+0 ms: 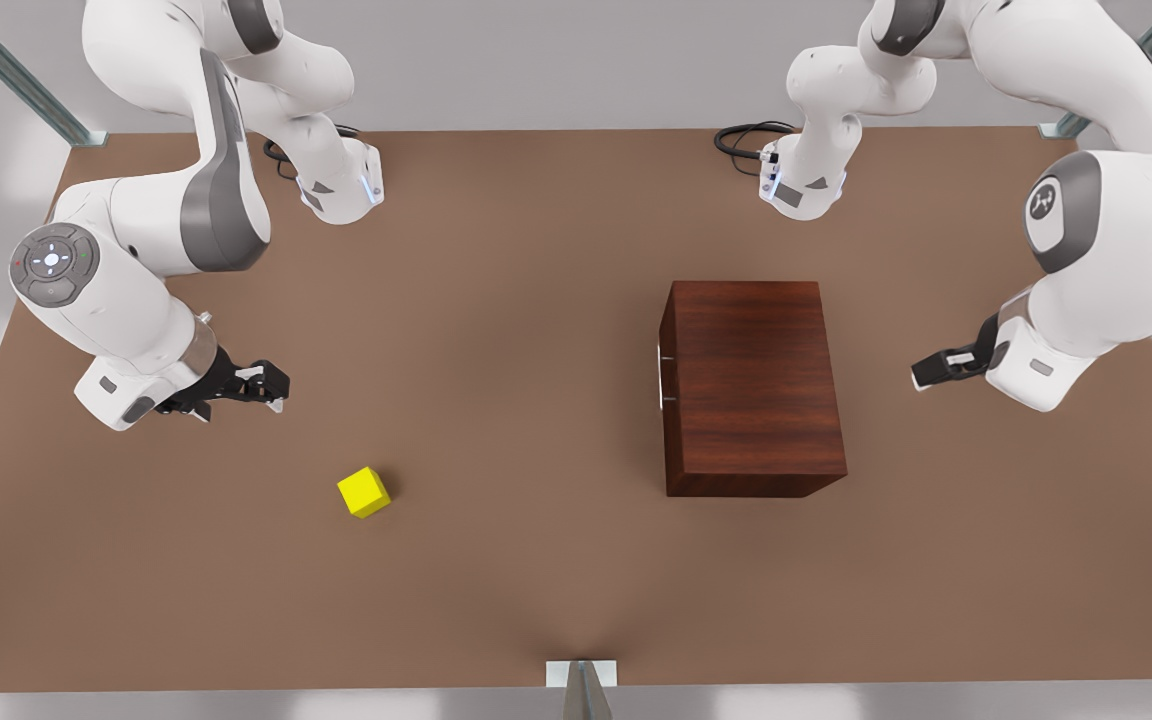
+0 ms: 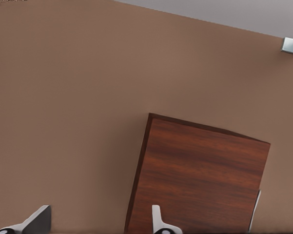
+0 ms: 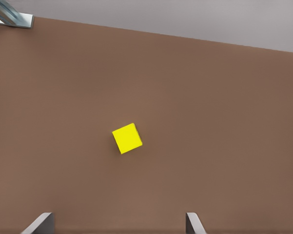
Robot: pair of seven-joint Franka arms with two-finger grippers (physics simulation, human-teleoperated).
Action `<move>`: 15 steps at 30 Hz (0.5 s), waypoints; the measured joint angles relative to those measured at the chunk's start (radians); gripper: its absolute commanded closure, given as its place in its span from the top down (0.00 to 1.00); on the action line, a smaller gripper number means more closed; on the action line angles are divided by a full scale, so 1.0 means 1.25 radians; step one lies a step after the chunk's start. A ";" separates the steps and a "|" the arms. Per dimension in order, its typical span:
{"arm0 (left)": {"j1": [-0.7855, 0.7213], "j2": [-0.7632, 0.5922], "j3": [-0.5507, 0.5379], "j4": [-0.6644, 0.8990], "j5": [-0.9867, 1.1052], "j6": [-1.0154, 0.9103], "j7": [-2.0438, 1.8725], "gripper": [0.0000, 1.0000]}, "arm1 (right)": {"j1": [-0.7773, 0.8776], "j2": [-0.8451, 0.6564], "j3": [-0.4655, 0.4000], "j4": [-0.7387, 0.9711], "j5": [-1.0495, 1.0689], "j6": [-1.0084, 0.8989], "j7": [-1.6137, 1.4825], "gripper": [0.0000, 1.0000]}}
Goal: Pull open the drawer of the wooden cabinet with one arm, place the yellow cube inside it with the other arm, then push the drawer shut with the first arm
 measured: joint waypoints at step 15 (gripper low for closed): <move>-0.433 0.217 -0.004 0.001 0.092 0.109 -0.263 1.00 | -0.006 0.000 0.000 -0.003 0.001 0.000 -0.003 1.00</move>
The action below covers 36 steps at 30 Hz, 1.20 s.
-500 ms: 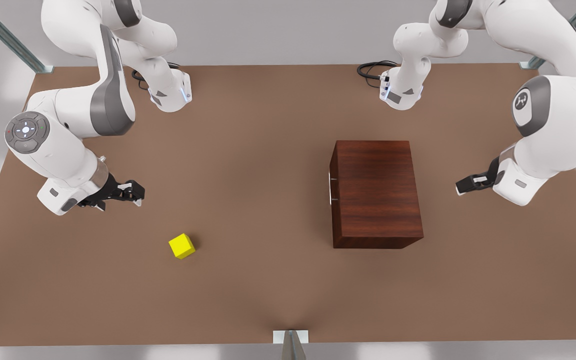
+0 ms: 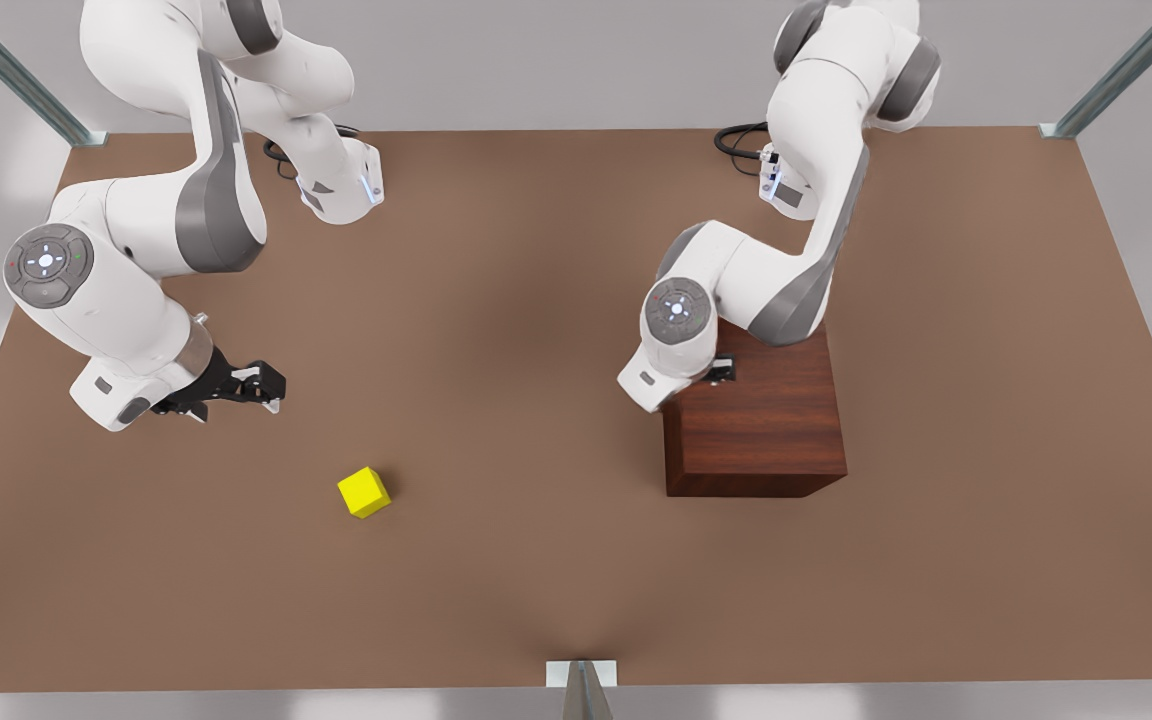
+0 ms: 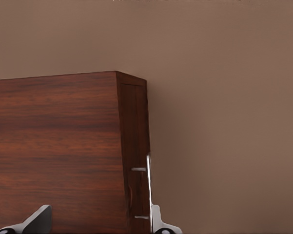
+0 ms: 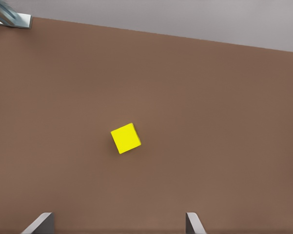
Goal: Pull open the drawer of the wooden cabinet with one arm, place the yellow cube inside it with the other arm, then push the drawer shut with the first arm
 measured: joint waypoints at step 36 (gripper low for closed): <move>-0.095 0.116 0.003 -0.042 0.076 0.070 -0.296 0.87 | -0.017 0.353 0.042 -0.186 0.066 0.479 -0.386 1.00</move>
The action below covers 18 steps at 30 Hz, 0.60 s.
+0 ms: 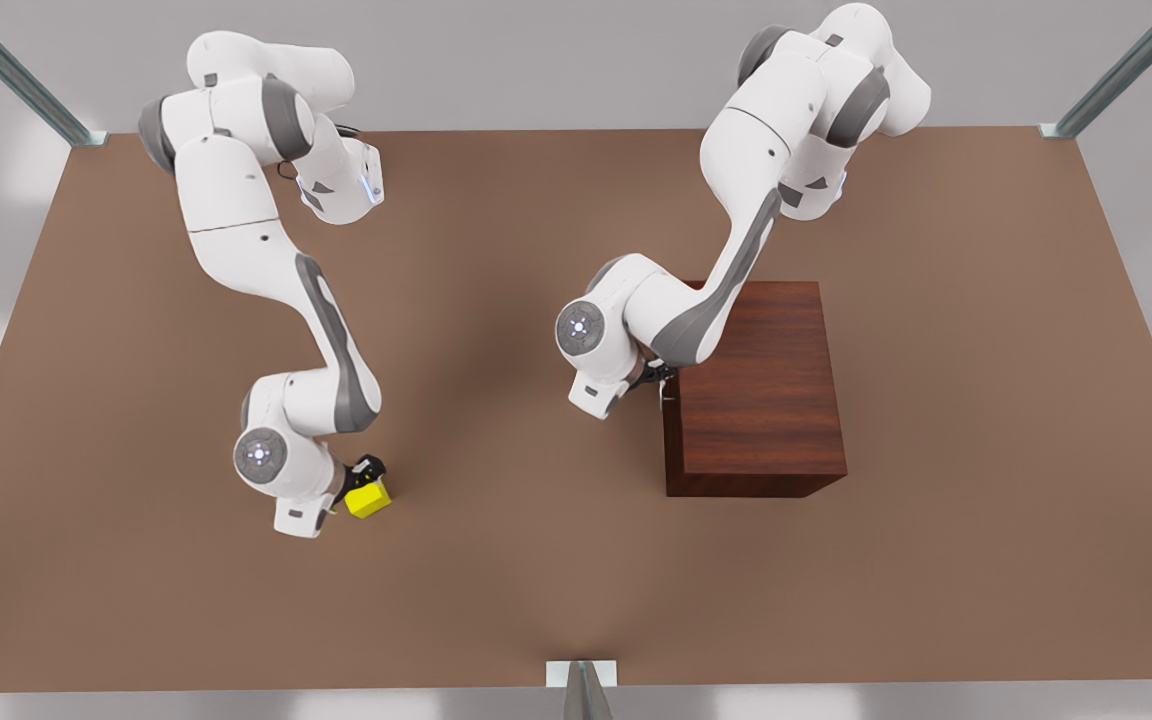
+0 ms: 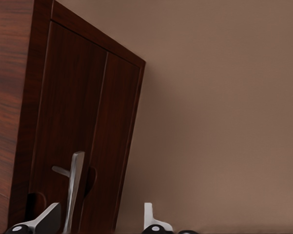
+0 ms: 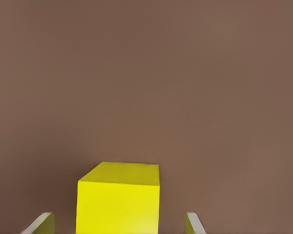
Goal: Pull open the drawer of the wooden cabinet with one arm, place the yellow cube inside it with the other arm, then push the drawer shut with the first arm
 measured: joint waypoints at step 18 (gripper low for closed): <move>-0.003 0.004 -0.002 -0.017 0.009 -0.023 0.062 0.71 | 0.009 0.060 0.000 0.012 -0.003 0.016 -0.075 0.69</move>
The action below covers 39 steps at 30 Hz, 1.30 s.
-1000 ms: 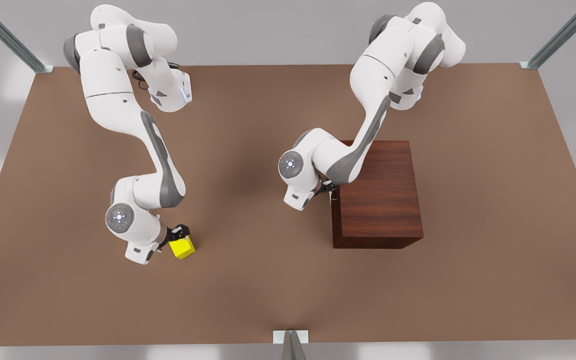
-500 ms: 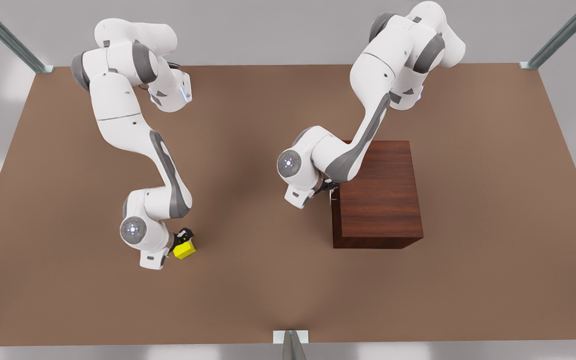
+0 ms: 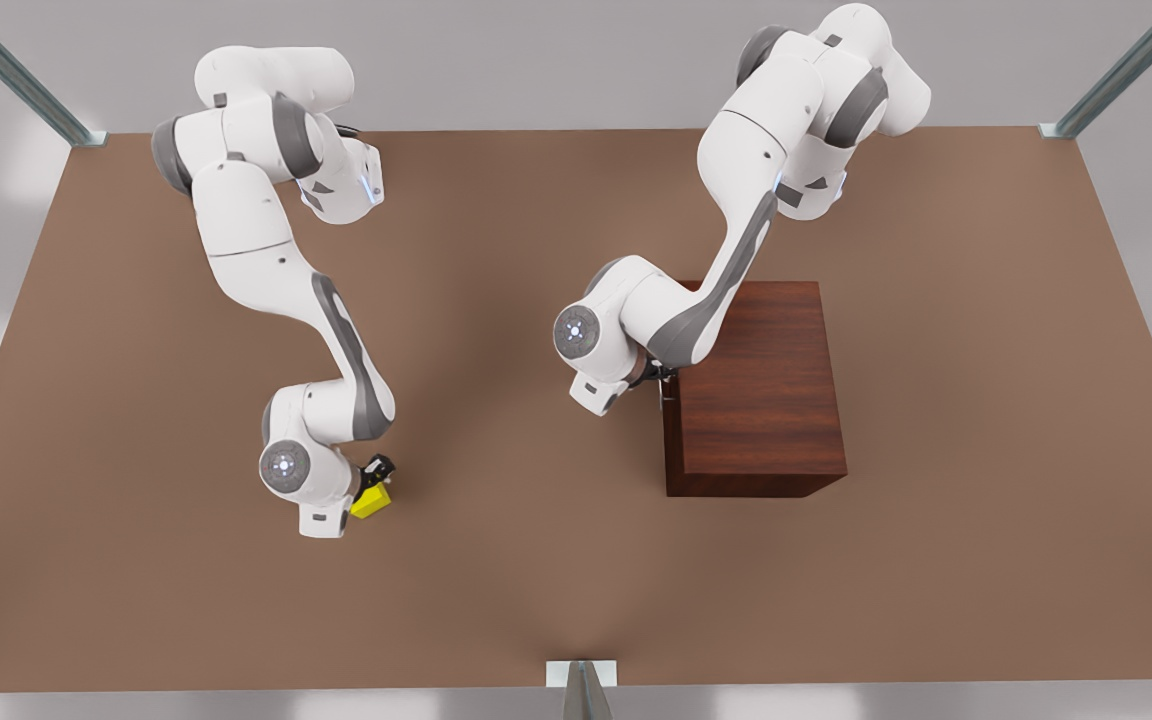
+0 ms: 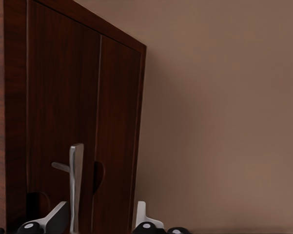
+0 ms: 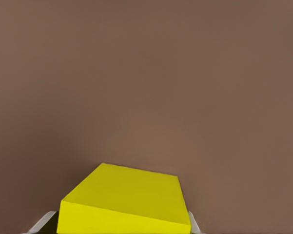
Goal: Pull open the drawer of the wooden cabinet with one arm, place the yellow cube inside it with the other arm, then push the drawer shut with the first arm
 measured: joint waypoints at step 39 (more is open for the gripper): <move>-0.083 0.060 -0.012 0.115 -0.009 0.068 0.012 0.67 | 0.053 -0.221 0.160 0.064 -0.060 -0.226 0.411 0.62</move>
